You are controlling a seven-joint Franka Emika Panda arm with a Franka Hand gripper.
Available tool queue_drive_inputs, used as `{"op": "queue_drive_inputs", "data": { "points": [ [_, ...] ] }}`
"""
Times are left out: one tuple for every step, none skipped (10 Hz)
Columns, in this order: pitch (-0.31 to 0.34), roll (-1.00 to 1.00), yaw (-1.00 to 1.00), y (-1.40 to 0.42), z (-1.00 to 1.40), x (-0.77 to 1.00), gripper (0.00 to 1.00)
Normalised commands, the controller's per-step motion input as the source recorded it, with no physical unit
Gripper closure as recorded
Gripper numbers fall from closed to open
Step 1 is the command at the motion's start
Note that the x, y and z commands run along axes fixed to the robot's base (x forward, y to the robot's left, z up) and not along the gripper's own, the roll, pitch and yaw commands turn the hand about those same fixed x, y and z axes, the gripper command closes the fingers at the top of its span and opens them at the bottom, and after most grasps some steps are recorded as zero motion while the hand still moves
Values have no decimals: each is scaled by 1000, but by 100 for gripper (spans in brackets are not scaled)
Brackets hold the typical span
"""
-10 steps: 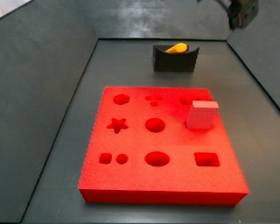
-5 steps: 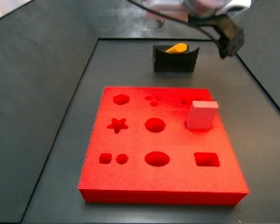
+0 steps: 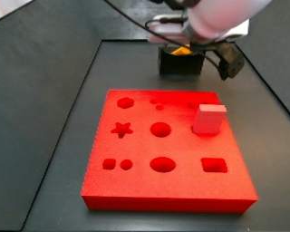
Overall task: Pick up the oval object. Move up. Place the oval object on the fixture. Regrasp the oval object. Move to above the board. Insert the oval object.
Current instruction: Regrasp the oval object.
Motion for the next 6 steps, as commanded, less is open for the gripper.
{"op": "queue_drive_inputs", "data": {
  "points": [
    [9, 72, -37, 9, -417, 78, 0],
    [11, 73, -15, 6, -236, 68, 0],
    [28, 61, -6, 0, -173, 12, 0],
    [22, 53, 2, -3, -171, 7, 0],
    [23, 53, 10, -2, -170, 7, 0],
    [23, 54, 13, -2, -170, 8, 0]
  ]
}}
